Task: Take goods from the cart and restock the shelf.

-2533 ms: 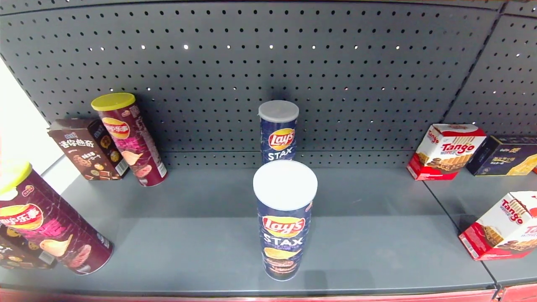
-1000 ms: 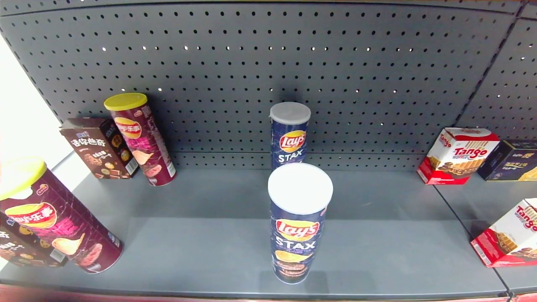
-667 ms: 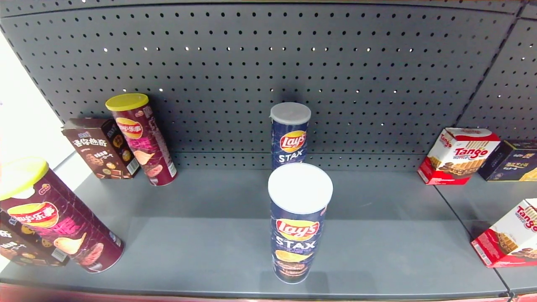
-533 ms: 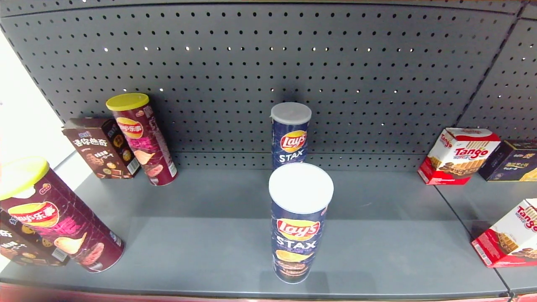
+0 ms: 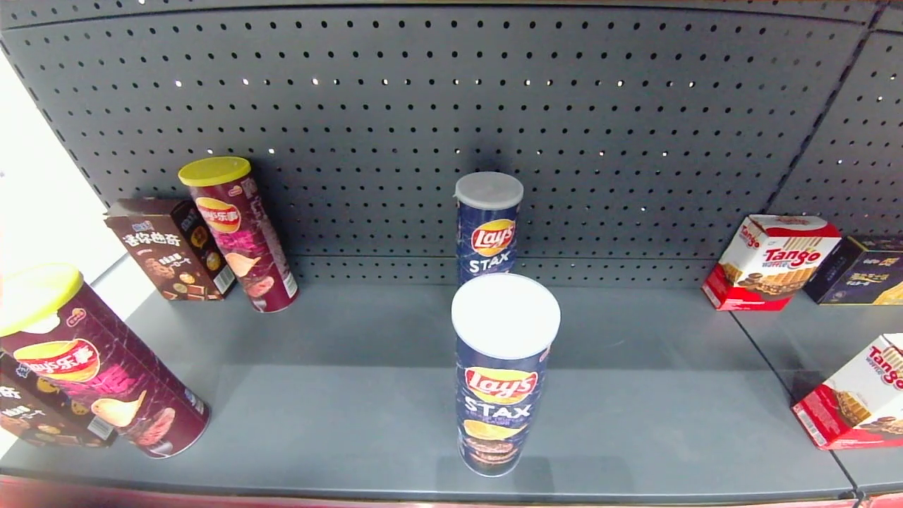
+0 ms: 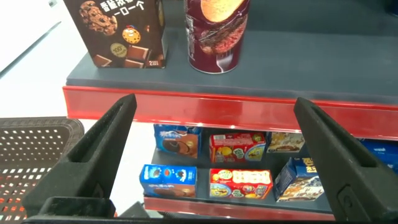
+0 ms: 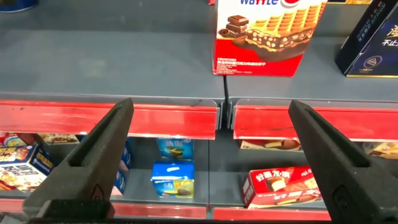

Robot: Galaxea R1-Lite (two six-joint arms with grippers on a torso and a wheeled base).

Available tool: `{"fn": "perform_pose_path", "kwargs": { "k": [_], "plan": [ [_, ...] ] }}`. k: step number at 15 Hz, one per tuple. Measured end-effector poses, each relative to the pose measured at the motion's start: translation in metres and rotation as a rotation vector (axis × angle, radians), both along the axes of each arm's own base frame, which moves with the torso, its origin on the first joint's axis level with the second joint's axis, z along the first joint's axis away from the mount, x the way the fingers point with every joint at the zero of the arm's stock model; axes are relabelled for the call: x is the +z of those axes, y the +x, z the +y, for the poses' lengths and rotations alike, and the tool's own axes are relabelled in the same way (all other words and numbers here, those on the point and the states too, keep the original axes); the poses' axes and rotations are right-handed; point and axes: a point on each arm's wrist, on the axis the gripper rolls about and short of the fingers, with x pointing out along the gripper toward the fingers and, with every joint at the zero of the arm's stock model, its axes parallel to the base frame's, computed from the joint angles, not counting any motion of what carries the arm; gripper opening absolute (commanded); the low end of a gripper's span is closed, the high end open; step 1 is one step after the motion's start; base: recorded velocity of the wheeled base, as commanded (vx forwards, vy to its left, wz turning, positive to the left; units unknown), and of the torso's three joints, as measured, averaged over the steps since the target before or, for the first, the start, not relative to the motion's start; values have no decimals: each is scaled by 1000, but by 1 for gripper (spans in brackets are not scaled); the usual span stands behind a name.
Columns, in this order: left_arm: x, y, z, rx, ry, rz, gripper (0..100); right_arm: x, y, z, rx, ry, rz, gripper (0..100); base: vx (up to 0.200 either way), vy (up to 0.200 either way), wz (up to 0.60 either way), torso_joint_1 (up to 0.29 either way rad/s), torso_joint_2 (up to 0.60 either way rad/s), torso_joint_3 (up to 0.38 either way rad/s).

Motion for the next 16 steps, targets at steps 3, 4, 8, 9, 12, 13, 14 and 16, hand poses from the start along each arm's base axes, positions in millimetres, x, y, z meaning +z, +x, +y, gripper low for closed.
{"fn": "perform_pose_path", "kwargs": {
  "k": [3,4,8,9,12,13,14,16],
  "plan": [
    [0,0,0,0,-1,0,100,0,0,0,0,0,0,100,-67,0,0,1,2,-1],
    [0,0,0,2,-1,0,100,0,0,0,0,0,1,100,0,0,0,0,0,0],
    [0,0,0,1,0,0,100,0,0,0,0,0,1,100,0,0,0,0,0,0],
    [0,0,0,0,0,1,100,0,0,0,0,0,1,100,0,0,0,0,0,0],
    [0,0,0,0,-1,0,100,0,0,0,0,0,1,100,-67,0,0,1,-1,1],
    [0,0,0,0,0,0,100,0,0,0,0,0,0,100,0,0,0,0,0,0],
    [0,0,0,-1,0,0,100,0,0,0,0,0,1,100,0,0,0,0,0,0],
    [0,0,0,0,0,-1,100,0,0,0,1,0,0,100,0,0,0,0,0,0]
  ]
}}
